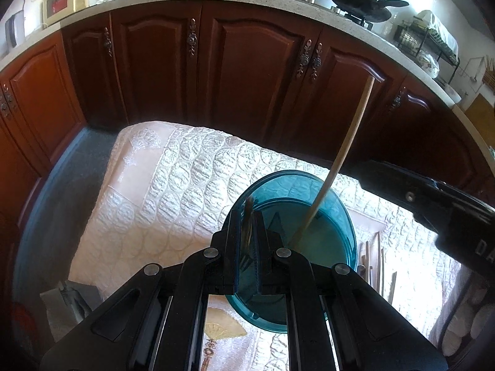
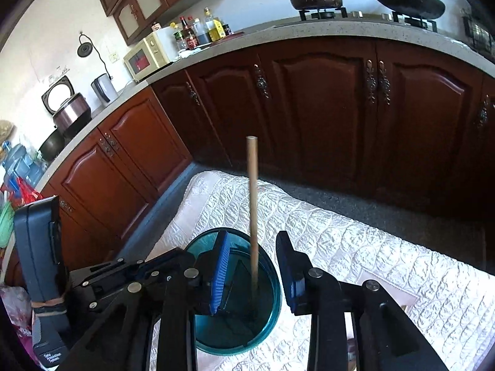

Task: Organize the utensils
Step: 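Open the left tool dropping the fork into the cup while the right tool releases the chopstick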

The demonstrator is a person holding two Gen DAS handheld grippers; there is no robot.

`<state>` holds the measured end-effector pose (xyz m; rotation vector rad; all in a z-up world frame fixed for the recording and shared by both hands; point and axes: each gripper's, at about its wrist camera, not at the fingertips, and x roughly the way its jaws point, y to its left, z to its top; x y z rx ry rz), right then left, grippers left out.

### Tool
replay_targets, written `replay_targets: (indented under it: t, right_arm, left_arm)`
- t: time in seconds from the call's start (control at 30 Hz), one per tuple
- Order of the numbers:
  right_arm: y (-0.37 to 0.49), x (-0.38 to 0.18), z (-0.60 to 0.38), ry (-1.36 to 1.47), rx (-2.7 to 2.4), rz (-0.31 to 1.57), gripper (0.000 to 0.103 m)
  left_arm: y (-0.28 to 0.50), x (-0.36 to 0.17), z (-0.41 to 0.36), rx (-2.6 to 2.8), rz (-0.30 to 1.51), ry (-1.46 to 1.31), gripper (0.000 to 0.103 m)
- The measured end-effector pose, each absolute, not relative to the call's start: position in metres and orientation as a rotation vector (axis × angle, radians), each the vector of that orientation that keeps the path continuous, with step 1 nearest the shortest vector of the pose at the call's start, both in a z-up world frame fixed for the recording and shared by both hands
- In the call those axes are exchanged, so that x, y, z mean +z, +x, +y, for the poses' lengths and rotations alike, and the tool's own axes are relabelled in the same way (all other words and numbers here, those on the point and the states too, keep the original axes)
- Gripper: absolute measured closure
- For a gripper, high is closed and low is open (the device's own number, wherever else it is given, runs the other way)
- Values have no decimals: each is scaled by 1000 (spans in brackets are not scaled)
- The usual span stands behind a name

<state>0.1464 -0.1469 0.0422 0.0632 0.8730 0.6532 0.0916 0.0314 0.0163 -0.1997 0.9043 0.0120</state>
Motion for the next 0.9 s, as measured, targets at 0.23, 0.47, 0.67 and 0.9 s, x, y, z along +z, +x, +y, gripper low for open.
replay_targets:
  t: [0.23, 0.47, 0.67, 0.9]
  right_arm:
    - [129, 45, -162, 49, 629, 861, 67]
    - [115, 38, -175, 59, 590, 870, 67]
    - [102, 38, -181, 60, 568, 866, 66]
    - [87, 41, -187, 54, 527, 850, 65]
  left_arm:
    - [89, 17, 31, 7, 904, -213, 87]
    - [78, 25, 26, 13, 887, -201, 79]
    - [63, 37, 23, 19, 847, -186, 64]
    - [46, 44, 13, 17, 822, -156, 62]
